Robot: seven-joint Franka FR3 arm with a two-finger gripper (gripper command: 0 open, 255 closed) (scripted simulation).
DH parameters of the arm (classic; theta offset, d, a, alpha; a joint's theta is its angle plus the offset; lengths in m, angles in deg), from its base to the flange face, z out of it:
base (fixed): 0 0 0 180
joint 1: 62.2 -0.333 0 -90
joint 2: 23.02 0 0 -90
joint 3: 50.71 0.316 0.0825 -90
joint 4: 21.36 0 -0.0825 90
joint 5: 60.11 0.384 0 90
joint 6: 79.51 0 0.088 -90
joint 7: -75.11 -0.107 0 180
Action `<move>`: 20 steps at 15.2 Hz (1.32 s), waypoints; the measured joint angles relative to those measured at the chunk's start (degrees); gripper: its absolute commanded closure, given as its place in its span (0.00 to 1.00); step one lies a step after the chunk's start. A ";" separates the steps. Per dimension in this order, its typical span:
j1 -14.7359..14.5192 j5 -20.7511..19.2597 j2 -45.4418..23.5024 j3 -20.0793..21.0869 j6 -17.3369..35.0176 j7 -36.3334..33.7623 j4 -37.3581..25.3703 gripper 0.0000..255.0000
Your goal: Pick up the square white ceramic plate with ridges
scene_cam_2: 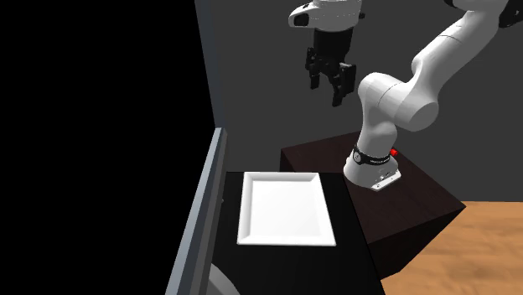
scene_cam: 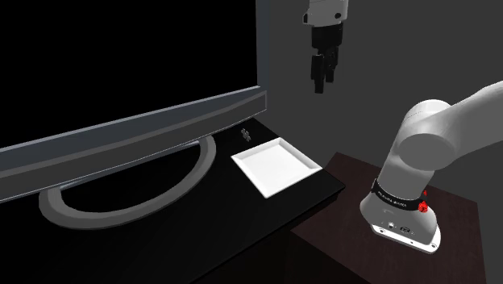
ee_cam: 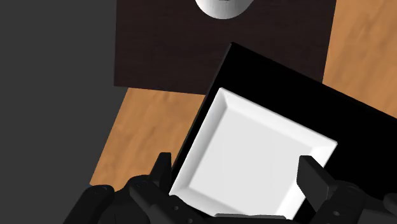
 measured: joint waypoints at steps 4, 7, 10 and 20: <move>0.92 1.71 -0.29 -3.89 3.14 1.78 3.46 0.00; 2.29 3.97 -1.21 -9.39 7.37 4.79 8.08 0.00; 3.32 6.83 -3.73 -14.75 12.45 8.15 12.64 0.00; 1.15 22.47 -23.62 -34.07 26.97 27.67 20.92 0.00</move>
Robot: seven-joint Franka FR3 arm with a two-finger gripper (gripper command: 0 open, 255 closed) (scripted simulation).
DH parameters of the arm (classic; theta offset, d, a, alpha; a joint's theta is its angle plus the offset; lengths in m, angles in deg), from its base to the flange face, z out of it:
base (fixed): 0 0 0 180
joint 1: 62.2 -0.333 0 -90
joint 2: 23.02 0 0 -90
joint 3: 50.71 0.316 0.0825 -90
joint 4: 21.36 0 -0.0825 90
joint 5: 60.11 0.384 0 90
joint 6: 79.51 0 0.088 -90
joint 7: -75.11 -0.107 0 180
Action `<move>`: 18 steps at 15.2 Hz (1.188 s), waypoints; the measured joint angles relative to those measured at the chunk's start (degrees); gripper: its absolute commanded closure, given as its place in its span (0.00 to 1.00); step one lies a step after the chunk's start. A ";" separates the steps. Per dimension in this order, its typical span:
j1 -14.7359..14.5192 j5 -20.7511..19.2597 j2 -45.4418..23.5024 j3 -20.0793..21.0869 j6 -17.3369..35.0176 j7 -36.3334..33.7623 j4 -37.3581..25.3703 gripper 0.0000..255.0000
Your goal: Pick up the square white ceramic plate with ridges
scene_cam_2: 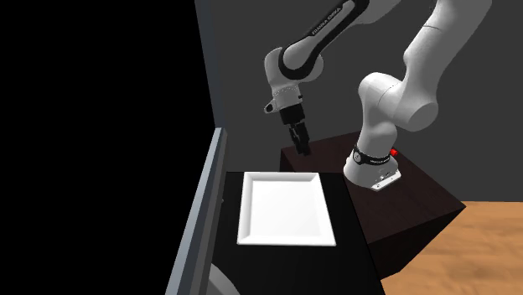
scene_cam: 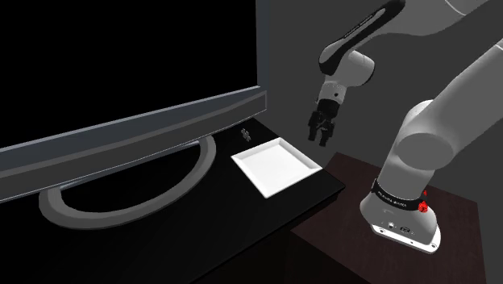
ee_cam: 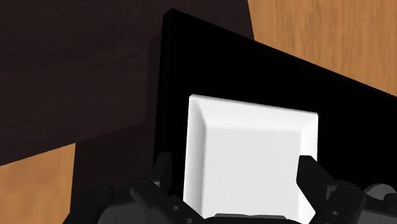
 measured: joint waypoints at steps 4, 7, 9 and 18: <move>-2.39 6.62 -7.16 -3.74 2.13 7.13 0.51 0.00; -3.37 8.98 -10.71 -4.66 3.74 10.49 0.48 0.00; -4.48 11.40 -13.84 -5.01 4.93 13.06 0.05 0.00; -4.83 12.49 -15.07 -5.13 5.62 14.44 0.25 1.00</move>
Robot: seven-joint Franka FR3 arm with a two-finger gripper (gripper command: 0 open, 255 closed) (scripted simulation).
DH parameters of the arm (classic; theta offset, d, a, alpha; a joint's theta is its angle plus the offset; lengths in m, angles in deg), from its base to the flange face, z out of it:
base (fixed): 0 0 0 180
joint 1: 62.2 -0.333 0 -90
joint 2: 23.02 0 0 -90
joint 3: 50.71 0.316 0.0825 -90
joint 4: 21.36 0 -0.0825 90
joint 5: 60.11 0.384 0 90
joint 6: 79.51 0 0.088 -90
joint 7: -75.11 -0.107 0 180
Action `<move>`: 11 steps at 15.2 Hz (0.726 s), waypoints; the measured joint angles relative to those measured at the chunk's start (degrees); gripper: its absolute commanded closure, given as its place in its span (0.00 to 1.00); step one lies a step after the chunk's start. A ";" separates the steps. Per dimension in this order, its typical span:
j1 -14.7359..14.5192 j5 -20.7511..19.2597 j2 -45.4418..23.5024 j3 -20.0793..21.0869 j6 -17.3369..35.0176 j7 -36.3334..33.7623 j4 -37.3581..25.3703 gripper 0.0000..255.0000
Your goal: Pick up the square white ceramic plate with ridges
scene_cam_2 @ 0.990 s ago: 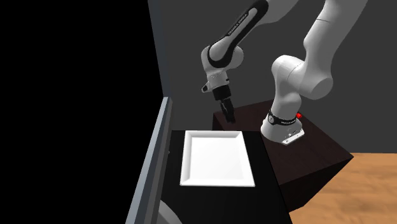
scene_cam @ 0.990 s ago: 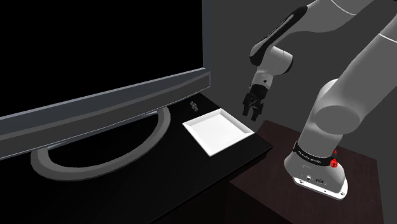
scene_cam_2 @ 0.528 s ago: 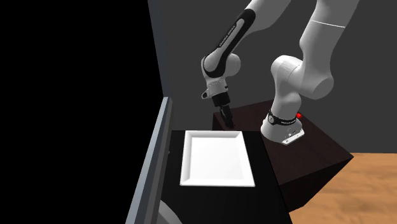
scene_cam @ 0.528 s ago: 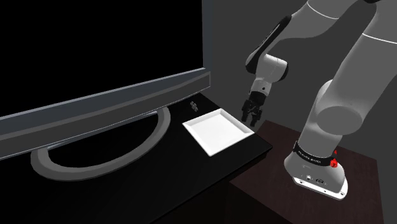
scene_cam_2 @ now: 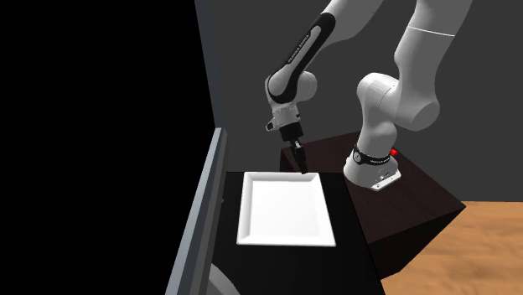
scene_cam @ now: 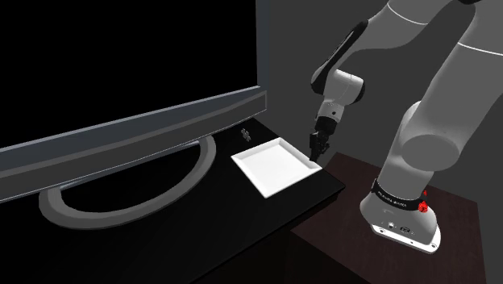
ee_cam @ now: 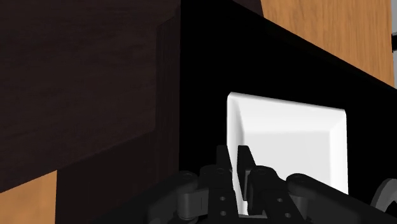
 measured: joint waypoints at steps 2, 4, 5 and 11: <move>0.00 0.00 0.00 0.00 0.00 0.00 0.00 1.00; 0.15 -0.44 0.52 0.02 -0.25 -0.49 -0.02 1.00; 0.44 -1.24 1.52 0.08 -0.63 -1.36 0.07 1.00; 2.40 -5.80 7.96 1.02 -3.71 -7.17 0.23 1.00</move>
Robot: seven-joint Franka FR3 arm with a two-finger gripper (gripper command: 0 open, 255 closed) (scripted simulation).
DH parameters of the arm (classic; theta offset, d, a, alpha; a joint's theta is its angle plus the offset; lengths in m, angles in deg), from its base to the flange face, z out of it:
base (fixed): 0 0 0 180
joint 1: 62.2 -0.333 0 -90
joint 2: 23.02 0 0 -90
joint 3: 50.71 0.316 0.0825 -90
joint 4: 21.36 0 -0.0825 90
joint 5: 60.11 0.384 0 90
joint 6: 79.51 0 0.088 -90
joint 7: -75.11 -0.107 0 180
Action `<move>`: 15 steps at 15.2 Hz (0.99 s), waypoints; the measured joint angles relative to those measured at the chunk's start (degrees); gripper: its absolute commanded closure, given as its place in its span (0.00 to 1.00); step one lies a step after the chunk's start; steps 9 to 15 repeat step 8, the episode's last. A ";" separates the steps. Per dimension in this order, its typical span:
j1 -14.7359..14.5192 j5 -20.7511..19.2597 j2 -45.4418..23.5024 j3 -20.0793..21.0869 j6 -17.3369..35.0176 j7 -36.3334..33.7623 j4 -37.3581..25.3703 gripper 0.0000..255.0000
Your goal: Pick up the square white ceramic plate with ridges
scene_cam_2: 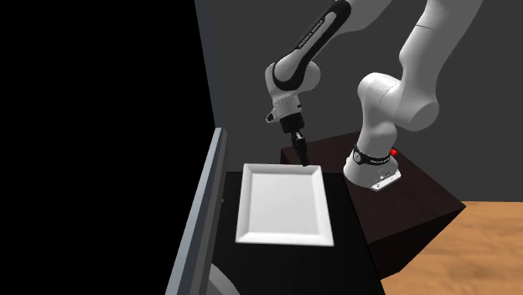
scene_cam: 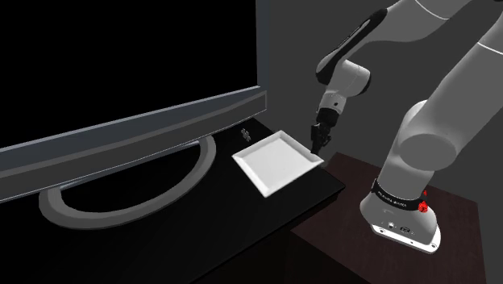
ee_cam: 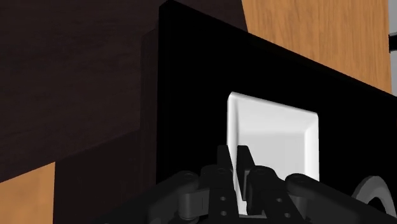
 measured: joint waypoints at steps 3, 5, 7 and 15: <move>0.76 -1.53 2.76 0.72 -1.77 -2.65 -0.29 1.00; 1.55 -2.79 4.74 1.11 -3.26 -4.36 -0.54 1.00; 2.30 -3.92 6.77 1.57 -4.74 -6.04 -0.72 1.00; 2.43 -4.12 7.35 1.78 -5.23 -6.65 -0.89 1.00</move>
